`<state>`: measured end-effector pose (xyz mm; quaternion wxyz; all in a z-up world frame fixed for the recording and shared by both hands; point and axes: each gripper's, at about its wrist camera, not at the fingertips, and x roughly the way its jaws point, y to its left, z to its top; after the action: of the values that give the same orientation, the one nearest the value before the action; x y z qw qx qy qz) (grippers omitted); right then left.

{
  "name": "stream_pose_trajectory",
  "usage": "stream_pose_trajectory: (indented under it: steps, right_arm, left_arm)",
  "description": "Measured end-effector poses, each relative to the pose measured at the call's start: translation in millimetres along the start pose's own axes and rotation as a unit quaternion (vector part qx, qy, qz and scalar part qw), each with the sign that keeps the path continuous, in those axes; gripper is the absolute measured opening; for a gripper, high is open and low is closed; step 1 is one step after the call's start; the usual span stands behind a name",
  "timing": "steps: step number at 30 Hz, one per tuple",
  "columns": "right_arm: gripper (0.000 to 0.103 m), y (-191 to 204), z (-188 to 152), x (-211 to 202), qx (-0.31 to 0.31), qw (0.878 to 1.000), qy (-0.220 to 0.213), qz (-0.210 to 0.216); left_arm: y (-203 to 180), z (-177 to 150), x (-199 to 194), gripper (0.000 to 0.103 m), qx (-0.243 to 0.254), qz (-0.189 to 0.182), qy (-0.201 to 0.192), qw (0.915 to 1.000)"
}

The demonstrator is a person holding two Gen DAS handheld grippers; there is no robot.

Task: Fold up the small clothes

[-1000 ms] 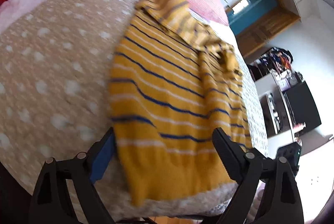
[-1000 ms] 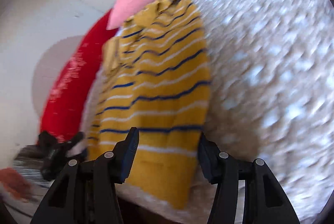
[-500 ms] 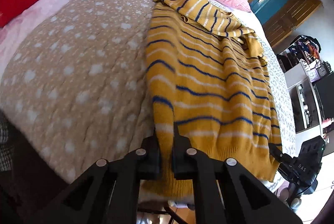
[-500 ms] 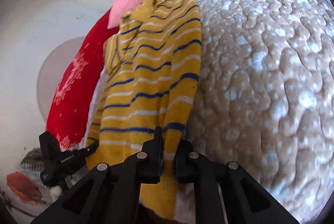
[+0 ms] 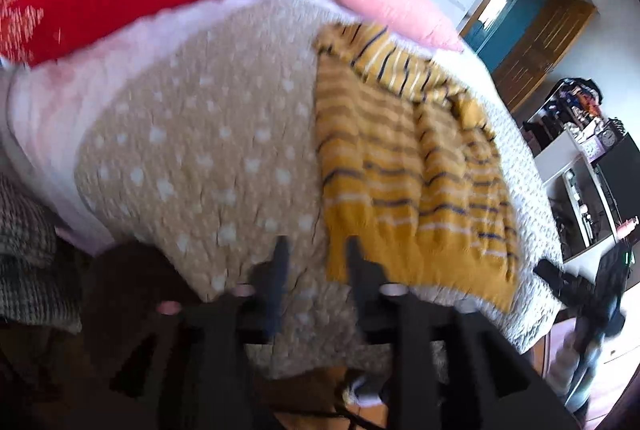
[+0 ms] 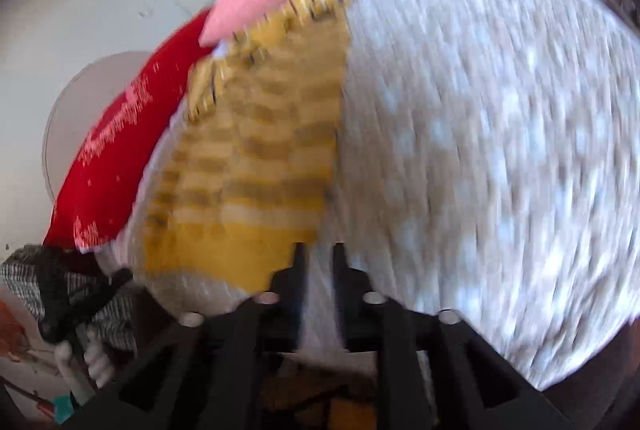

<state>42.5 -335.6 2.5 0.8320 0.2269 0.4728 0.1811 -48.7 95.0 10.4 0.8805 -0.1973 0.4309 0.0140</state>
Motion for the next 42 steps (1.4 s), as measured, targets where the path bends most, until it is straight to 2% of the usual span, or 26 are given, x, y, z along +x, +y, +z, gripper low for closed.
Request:
stream_pose_trajectory:
  steps: [1,2,5,8,10,13,14,15,16,17,20,23,25,26,28,30,33,35,37,38,39,42]
  right_arm:
    - [0.053,8,16,4,-0.011,1.0,-0.01,-0.004]
    - [0.055,13,28,7,-0.02,1.0,-0.017,-0.008]
    - [0.055,39,88,37,-0.047,0.997,-0.044,-0.029]
    - [0.055,50,139,75,-0.034,0.998,-0.052,-0.031]
    - [0.055,54,175,111,-0.018,0.997,-0.047,-0.054]
    - [0.055,41,201,154,0.013,0.996,-0.017,-0.081]
    - [0.055,39,205,162,0.02,0.997,-0.01,-0.079]
    - [0.045,35,208,174,0.028,0.997,0.002,-0.069]
    - [0.027,34,209,178,0.031,0.998,0.009,-0.06]
    - [0.004,35,208,180,0.029,0.998,0.018,-0.053]
    - [0.004,52,205,160,-0.015,0.998,-0.003,-0.06]
    - [0.004,74,214,127,-0.064,0.994,-0.042,-0.073]
    - [0.003,80,227,115,-0.083,0.99,-0.063,-0.096]
    - [0.003,79,234,111,-0.093,0.987,-0.07,-0.112]
    - [0.003,75,252,116,-0.109,0.977,-0.081,-0.165]
    - [0.003,62,268,131,-0.107,0.97,-0.074,-0.207]
    - [0.003,30,276,158,-0.088,0.963,-0.03,-0.253]
    - [0.005,14,272,156,-0.066,0.967,-0.029,-0.243]
    - [0.021,-2,263,146,-0.032,0.976,-0.034,-0.214]
    - [0.033,-10,258,139,-0.022,0.979,-0.033,-0.199]
    - [0.036,-19,249,129,-0.006,0.984,-0.036,-0.174]
    - [0.037,-34,224,110,0.029,0.989,-0.033,-0.138]
  left_arm:
    - [-3,2,-3,0.046,0.006,-0.001,-0.011,0.9999]
    - [-6,3,-5,0.049,0.015,-0.001,-0.019,0.9997]
    - [-17,6,-4,0.055,0.044,-0.008,-0.023,0.9987]
    - [-26,9,3,0.056,0.069,-0.013,-0.021,0.9973]
    - [-28,12,7,0.056,0.078,-0.015,-0.021,0.9966]
    - [-25,19,14,0.056,0.074,-0.021,-0.017,0.9969]
    - [-23,22,17,0.056,0.07,-0.024,-0.016,0.9971]
    - [-21,27,20,0.056,0.068,-0.024,-0.014,0.9973]
    - [-20,28,21,0.056,0.067,-0.023,-0.013,0.9974]
    - [-18,32,22,0.056,0.066,-0.023,-0.014,0.9974]
    - [-15,44,27,0.056,0.066,-0.02,-0.019,0.9974]
    - [-13,62,35,0.057,0.062,-0.02,-0.021,0.9976]
    - [-17,78,41,0.057,0.061,-0.018,-0.028,0.9976]
    - [-20,87,44,0.06,0.063,-0.019,-0.035,0.9972]
    - [-26,108,55,0.065,0.067,-0.012,-0.046,0.9966]
    - [-31,130,71,0.065,0.066,-0.013,-0.051,0.9964]
    - [-38,157,100,0.065,0.065,-0.009,-0.04,0.997]
    - [-42,167,115,0.065,0.065,-0.004,-0.031,0.9974]
    - [-42,173,129,0.065,0.064,-0.006,-0.02,0.9978]
    - [-42,175,135,0.065,0.064,-0.008,-0.014,0.9978]
    - [-42,177,145,0.065,0.066,-0.008,-0.004,0.9978]
    - [-48,180,177,0.065,0.093,0.003,0.02,0.9955]
